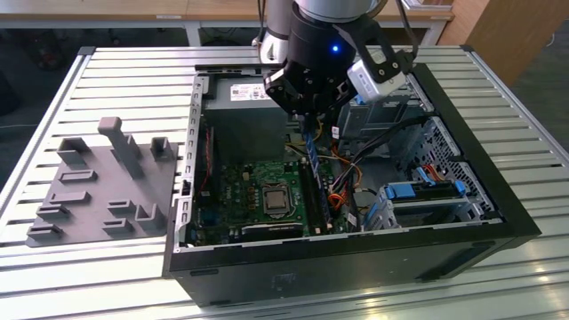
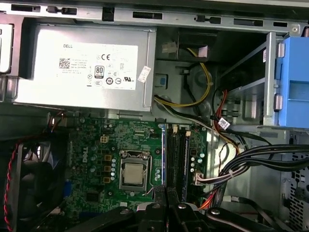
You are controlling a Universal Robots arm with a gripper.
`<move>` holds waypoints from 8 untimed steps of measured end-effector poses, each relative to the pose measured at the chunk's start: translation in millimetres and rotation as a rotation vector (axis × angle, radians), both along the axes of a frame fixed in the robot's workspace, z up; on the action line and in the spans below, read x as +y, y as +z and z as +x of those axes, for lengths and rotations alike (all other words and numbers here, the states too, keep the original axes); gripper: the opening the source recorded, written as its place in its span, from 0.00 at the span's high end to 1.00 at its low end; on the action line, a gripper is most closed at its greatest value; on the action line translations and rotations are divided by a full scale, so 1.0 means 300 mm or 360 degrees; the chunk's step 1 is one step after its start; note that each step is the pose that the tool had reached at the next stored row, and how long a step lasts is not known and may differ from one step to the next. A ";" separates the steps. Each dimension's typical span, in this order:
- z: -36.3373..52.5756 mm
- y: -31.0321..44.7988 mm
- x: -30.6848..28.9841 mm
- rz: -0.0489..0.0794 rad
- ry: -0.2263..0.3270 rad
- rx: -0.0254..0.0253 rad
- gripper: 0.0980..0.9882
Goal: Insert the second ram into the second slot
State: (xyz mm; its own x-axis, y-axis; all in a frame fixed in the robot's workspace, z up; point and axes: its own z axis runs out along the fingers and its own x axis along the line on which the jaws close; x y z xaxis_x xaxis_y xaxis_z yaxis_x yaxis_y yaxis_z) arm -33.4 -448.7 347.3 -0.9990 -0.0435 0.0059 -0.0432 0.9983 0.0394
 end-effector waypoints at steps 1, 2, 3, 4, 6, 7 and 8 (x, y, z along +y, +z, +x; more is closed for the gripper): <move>0.000 -0.001 0.000 0.0000 0.0000 -0.00001 0.97; 0.000 -0.002 0.000 0.0000 0.0000 -0.00002 0.97; 0.000 -0.003 0.000 0.0000 0.0000 -0.00002 0.97; 0.000 -0.004 0.000 0.0000 0.0000 -0.00002 0.97; 0.000 -0.005 0.000 0.0000 0.0000 -0.00002 0.97; 0.000 -0.006 0.000 0.0000 0.0000 -0.00003 0.97; 0.000 -0.007 0.000 0.0000 0.0000 -0.00002 0.97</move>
